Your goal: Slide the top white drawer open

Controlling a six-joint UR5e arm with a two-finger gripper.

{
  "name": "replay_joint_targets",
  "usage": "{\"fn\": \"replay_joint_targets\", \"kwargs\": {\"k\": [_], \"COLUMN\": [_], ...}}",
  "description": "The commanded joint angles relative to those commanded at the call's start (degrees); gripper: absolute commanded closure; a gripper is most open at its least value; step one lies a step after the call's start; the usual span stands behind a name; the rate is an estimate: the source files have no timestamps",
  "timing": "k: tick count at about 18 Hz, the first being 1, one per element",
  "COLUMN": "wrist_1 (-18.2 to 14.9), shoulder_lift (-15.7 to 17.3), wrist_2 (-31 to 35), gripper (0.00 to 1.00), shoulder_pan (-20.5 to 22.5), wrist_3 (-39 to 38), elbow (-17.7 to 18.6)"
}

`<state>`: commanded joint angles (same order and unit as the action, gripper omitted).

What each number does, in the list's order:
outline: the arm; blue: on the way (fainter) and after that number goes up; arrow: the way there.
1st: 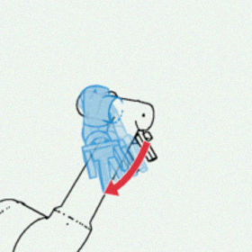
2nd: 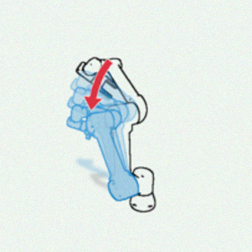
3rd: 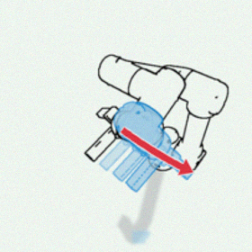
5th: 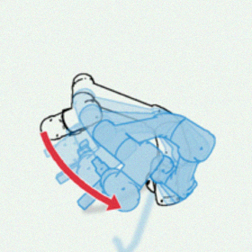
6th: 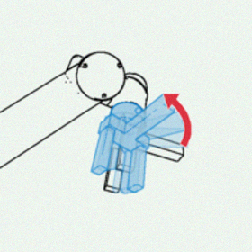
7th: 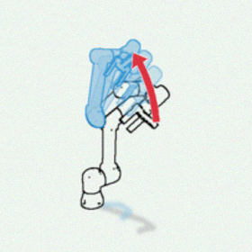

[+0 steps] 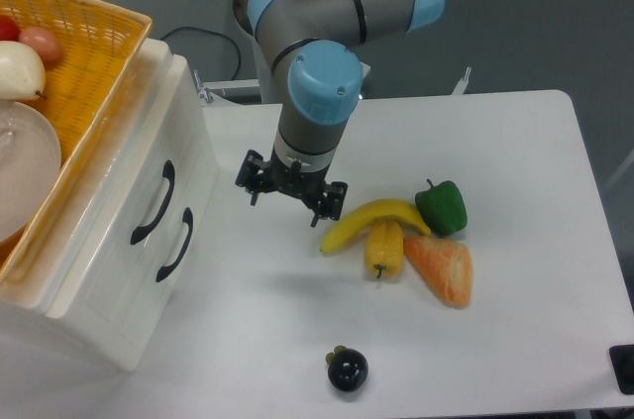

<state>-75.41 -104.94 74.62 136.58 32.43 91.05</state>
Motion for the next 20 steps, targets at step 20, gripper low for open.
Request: {"fn": "replay_joint_targets", "kwargs": {"k": [20], "wrist_1": [-2.8], "shoulder_lift": [-0.6], "wrist_2": [-5.6], "gripper": [0.00], "shoulder_pan": [-5.8], "wrist_3": [-2.7], "elbow": [-3.3]}}
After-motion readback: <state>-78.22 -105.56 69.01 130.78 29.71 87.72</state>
